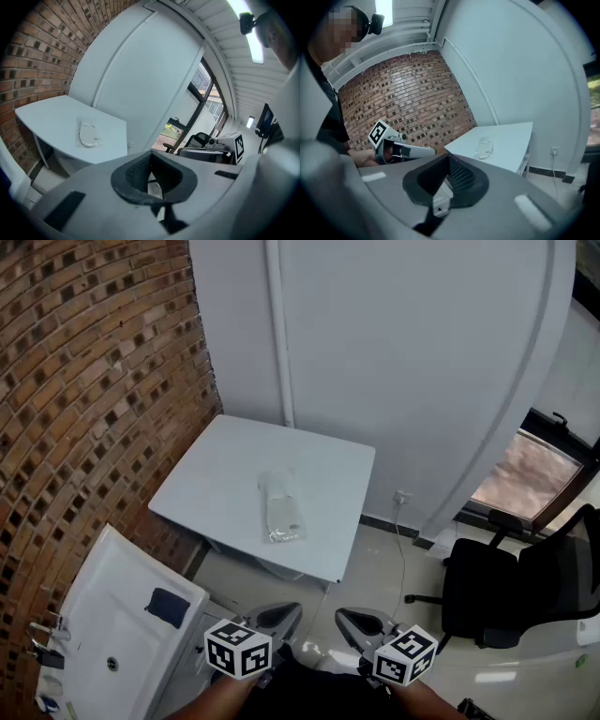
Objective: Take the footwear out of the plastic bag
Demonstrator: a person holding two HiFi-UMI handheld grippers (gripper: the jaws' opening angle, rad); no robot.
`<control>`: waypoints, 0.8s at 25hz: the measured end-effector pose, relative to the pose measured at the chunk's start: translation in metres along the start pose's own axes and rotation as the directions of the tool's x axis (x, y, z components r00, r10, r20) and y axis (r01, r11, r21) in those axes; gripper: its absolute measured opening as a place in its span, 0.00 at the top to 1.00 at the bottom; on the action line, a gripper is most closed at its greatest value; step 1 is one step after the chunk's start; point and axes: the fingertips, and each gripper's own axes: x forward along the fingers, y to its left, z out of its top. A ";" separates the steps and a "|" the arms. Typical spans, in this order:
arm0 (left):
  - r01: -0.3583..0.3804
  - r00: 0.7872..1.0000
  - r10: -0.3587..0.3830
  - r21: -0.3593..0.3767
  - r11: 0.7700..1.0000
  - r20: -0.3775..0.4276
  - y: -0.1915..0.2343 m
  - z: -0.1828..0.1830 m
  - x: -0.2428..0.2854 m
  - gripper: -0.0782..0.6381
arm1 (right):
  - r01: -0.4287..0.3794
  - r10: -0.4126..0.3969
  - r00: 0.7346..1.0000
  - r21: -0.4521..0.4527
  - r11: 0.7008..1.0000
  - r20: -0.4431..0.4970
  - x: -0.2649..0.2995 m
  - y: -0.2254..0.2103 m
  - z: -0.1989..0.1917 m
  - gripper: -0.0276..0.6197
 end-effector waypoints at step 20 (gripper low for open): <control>0.047 0.996 -0.041 0.083 0.995 -0.080 -0.026 0.004 0.025 0.88 | 0.041 -0.044 0.997 0.053 0.998 0.066 -0.027 -0.016 0.004 0.95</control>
